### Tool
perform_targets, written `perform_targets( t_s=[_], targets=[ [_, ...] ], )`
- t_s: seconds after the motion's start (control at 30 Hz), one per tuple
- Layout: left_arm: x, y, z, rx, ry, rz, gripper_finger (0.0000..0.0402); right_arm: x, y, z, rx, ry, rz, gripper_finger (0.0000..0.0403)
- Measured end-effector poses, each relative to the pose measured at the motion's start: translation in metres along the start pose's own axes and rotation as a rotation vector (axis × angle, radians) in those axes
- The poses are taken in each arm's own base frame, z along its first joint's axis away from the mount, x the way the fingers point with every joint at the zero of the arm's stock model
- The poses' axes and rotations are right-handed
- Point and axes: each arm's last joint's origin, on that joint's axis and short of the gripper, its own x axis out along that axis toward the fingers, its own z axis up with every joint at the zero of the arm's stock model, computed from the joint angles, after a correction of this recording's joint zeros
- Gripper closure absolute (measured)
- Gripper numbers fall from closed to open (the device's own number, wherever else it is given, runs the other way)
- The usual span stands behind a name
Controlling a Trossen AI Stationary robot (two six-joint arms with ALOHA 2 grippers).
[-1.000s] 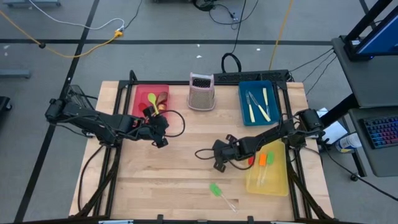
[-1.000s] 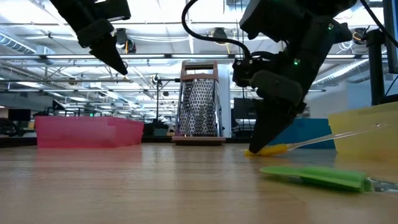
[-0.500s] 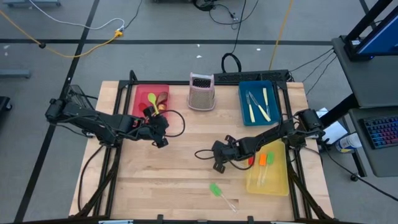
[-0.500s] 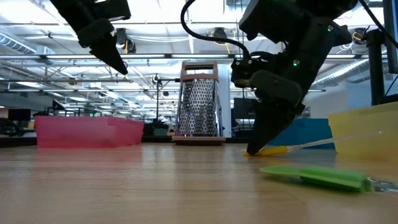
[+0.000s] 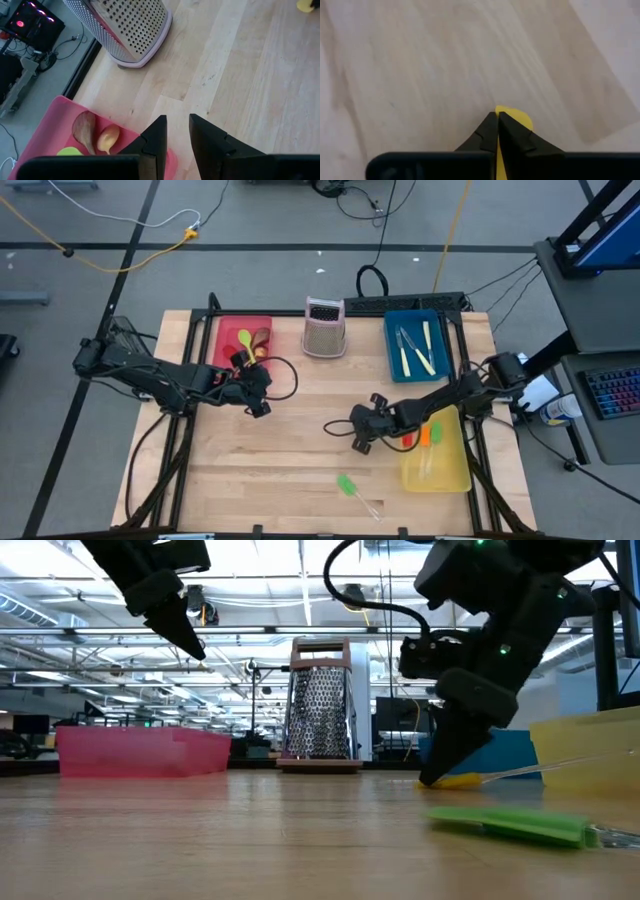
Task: Pick & Place Kitchen Items
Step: Put the yellow spatula into the yellow bin
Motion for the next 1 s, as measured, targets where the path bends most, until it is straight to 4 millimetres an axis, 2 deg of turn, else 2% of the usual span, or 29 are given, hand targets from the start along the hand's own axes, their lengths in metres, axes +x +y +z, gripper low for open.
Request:
perform_targets(
  t_s=[0.3,0.5,0.67,0.83,1.0],
  targets=[
    [0.000,0.000,0.000,0.000,0.000,0.000,0.0314,-0.032,-0.006,0.013,-0.008,-0.123,0.007,0.0403],
    [0.000,0.000,0.000,0.000,0.000,0.000,0.0314,-0.063,-0.006,0.020,-0.021,-0.232,0.041,0.0403],
    [0.000,0.000,0.000,-0.003,-0.001,-0.001,0.0314,-0.096,-0.005,0.021,-0.002,-0.314,0.118,0.0403],
    [0.000,0.000,0.000,-0.024,-0.001,-0.001,0.0314,-0.128,-0.012,0.009,0.085,-0.292,0.168,0.0403],
    [0.000,0.000,0.000,-0.040,-0.002,-0.001,0.0314,-0.154,-0.037,-0.023,0.257,-0.082,0.118,0.0403]
  ],
)
